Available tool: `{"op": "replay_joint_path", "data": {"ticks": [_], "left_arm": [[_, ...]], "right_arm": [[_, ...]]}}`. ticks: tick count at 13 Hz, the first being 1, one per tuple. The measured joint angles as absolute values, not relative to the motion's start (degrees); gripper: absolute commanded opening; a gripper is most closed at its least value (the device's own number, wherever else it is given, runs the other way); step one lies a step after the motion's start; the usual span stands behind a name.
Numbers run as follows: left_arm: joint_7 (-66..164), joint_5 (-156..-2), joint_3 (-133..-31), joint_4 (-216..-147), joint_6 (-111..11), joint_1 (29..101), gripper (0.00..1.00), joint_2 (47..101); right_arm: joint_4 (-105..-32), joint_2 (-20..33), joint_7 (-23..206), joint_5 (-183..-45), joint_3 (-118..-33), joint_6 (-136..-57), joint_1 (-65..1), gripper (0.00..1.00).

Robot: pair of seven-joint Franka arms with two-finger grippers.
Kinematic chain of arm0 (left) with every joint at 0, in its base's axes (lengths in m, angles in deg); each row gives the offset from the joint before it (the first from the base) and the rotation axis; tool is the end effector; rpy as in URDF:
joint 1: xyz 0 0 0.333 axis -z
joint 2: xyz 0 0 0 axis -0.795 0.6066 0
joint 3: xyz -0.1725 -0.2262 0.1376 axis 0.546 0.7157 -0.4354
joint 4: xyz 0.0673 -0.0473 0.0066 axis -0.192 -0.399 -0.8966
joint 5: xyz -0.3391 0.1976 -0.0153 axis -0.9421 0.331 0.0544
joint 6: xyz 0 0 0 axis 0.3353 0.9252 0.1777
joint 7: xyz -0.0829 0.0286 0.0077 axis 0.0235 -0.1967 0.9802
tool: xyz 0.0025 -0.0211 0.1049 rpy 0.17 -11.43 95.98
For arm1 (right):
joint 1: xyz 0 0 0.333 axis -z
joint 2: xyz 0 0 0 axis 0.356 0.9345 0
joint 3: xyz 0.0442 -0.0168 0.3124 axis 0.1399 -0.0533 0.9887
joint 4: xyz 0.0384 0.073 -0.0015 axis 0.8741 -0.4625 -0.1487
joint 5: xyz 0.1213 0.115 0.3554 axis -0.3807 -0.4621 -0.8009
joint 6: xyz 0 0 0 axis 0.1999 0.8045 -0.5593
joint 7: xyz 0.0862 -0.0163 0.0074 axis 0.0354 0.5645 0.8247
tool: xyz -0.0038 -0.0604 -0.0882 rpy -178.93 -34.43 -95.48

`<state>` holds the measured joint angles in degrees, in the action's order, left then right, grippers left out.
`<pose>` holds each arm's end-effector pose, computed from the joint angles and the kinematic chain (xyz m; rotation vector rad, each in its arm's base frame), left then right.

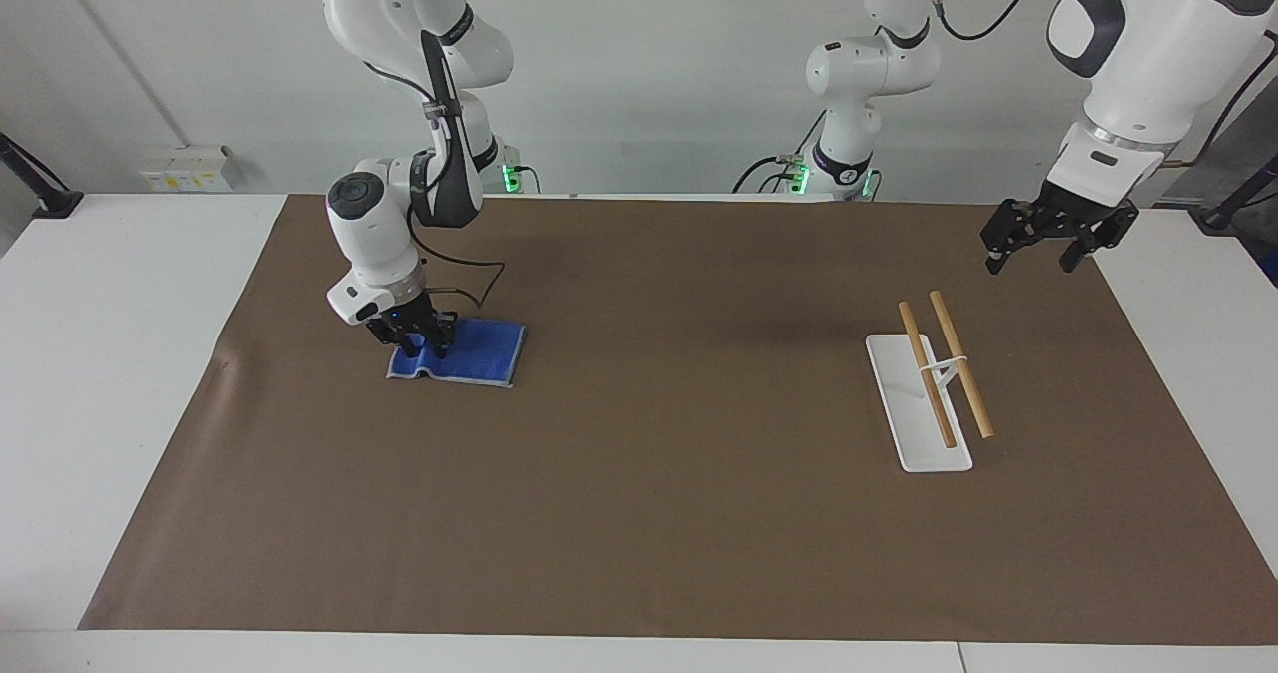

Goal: Right arm passes towel to left arm to hang
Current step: 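Reach the right gripper down to the blue towel's near edge, then grasp the blue towel with the right gripper and lift it, then carry the towel toward the left gripper while the left gripper approaches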

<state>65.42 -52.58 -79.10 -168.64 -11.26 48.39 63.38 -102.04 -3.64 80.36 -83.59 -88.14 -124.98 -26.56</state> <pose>0.5631 -0.0136 0.5956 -3.1194 0.0688 -0.1076 0.5067 0.0053 0.2889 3.1352 -0.0571 0.1077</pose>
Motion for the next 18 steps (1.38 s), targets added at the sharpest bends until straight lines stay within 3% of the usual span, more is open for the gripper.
{"op": "replay_joint_path", "data": {"ticks": [3,9,14,18], "left_arm": [[65.42,-52.58,-79.09,-168.64,-11.26,48.39,1.00,63.38],[65.40,-52.58,-79.17,-168.65,-11.26,48.39,1.00,63.38],[65.45,-52.58,-79.04,-168.65,-11.26,48.43,1.00,63.38],[65.28,-52.59,-77.41,-168.65,-11.26,50.05,1.00,63.35]], "right_arm": [[-99.29,-3.63,78.46,-83.86,-88.04,-121.34,-27.41,0.00],[-86.67,-4.05,72.05,-85.48,-83.54,-110.39,-27.98,0.00],[-79.11,-4.10,70.91,-99.21,-81.14,-109.25,-28.04,0.00],[-76.40,-4.03,70.84,-119.44,-81.12,-109.28,-28.02,0.00]]}}
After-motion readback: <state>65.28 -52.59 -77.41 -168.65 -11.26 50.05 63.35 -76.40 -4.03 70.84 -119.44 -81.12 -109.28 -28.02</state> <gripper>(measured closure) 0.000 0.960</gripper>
